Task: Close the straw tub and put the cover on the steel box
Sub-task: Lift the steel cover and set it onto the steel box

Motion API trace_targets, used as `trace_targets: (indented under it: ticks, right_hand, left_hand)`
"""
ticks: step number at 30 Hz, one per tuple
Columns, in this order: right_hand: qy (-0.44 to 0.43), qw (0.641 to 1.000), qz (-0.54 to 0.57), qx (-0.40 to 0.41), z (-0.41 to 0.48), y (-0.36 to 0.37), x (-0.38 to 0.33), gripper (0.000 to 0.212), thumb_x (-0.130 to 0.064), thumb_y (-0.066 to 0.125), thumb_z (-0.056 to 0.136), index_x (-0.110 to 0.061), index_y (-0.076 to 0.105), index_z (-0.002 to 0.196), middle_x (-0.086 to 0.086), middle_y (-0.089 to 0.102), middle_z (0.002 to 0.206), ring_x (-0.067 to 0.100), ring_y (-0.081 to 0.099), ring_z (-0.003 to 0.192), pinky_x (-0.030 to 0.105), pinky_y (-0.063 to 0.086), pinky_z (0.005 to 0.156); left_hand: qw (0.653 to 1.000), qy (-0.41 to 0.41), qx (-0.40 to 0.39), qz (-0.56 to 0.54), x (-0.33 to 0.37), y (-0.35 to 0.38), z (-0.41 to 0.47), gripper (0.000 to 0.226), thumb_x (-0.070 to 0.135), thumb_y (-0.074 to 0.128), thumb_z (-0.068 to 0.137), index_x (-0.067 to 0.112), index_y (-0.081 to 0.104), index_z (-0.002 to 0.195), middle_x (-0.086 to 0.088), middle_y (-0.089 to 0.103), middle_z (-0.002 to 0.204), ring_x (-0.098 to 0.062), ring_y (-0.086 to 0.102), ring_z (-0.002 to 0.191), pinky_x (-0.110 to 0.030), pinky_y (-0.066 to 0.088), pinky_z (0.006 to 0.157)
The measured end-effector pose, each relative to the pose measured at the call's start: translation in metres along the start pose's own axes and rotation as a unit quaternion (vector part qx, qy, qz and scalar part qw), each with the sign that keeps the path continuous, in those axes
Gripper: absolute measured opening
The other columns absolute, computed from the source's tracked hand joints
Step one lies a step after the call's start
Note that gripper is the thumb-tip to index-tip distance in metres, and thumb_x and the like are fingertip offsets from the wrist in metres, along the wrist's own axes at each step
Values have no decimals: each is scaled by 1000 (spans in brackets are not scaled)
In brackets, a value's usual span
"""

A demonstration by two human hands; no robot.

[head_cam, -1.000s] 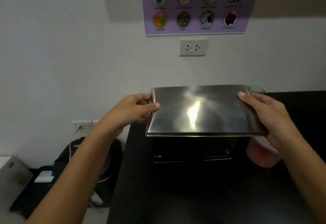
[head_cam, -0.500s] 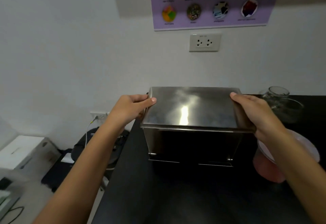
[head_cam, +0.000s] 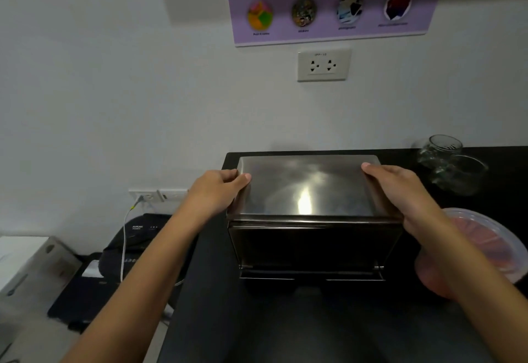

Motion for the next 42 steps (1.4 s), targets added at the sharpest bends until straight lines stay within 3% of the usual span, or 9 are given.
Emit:
trace_targets:
  ticks: [4,9,16,26,31,33,37,39,42]
  right_hand:
    - [-4,999,-35,-12,5,3,-2,48,-45,54,84,-14,51,120,3,56,91,21,56,85,34,45,71]
    - [-2,997,-72,-18,6,3,3,51,-47,50,85,-14,50,123,2,55,91,23,55,88,32,42,65]
    - [-21,994,-107,-15,7,5,3,51,-47,44,88,-13,46,126,-6,48,79,12,49,72,26,34,54]
    - [-29,989,-145,-12,9,7,-1,54,-46,43,89,-11,43,129,2,52,94,10,44,70,23,31,54]
    - [-24,987,-157,-16,9,8,-1,54,-46,42,89,-10,42,130,9,51,108,19,46,88,29,36,66]
    - [-20,987,-158,-19,10,8,-1,54,-46,42,89,-10,43,129,10,52,109,22,48,91,32,37,74]
    - [-27,986,-164,-25,11,8,-1,53,-46,42,89,-9,45,128,8,52,104,21,49,89,29,36,66]
    - [-33,986,-162,-27,11,9,-1,53,-45,42,89,-9,46,127,9,53,105,21,50,89,29,36,63]
    - [-37,985,-168,-24,13,8,-2,53,-45,42,89,-9,47,126,12,55,113,23,51,93,31,38,75]
  left_hand:
    - [1000,2,-14,23,-2,2,2,43,40,51,88,7,62,113,-22,62,118,-36,53,115,-42,42,100]
    - [999,7,-18,32,1,2,0,31,41,50,89,15,66,82,-11,67,79,-28,61,90,-29,40,76]
    - [998,17,30,59,2,-4,-2,41,45,53,86,18,63,115,-13,69,104,-26,60,102,-24,37,76]
    - [992,48,62,102,4,-6,1,45,45,52,86,17,61,120,-9,68,112,-24,58,103,-24,36,78]
    - [993,46,58,96,3,-4,3,46,46,52,86,18,59,122,-7,66,113,-14,51,87,-23,35,75]
    - [993,43,56,93,1,-4,3,45,45,52,86,18,60,121,-6,65,116,-17,54,93,-22,34,76]
    - [994,31,55,85,-2,-2,5,43,44,53,87,18,60,121,-4,62,124,-20,53,115,-22,31,80]
    - [993,32,57,94,-1,-1,6,44,43,52,87,17,59,121,-4,61,126,-21,51,117,-23,30,81]
    - [990,39,53,121,1,2,7,41,42,48,89,16,61,118,-6,64,116,-22,54,109,-23,31,79]
Point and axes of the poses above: each hand's wrist, its own z-axis towards the middle knuckle, its own y-axis out of the palm, x = y × z, the point moved 10 cm from there along z, towards the middle knuckle
